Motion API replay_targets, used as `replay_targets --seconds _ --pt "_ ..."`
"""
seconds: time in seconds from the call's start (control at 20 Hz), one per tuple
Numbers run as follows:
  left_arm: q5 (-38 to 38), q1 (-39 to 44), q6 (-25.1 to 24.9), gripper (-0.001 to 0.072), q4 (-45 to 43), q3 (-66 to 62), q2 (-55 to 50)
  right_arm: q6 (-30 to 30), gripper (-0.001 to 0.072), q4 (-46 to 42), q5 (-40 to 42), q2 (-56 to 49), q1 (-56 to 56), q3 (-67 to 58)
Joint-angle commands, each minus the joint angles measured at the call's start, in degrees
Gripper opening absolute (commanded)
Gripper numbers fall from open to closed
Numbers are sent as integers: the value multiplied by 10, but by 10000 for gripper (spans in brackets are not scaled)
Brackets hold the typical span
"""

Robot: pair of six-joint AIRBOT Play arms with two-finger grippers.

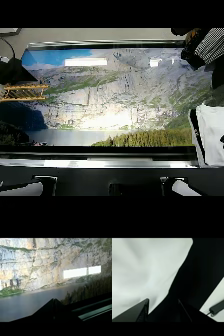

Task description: Fold the clothes and pants, and hang the long-sleeved shirts on hangers.

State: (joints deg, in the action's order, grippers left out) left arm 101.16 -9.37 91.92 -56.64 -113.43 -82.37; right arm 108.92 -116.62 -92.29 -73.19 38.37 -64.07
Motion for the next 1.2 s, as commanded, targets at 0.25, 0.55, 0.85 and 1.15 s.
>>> replay_targets --seconds 0.25,0.55,0.85,1.15 --pt "-78 78 0 21 -120 15 -6 -161 174 491 238 52 -129 -161" --pt "-160 135 0 21 -161 199 67 -178 31 440 196 52 -436 -170" --pt "-168 134 -22 22 -161 268 101 -168 30 335 123 52 -533 -170" --pt "-167 134 -15 23 -165 268 99 -185 32 334 108 52 -533 -170"
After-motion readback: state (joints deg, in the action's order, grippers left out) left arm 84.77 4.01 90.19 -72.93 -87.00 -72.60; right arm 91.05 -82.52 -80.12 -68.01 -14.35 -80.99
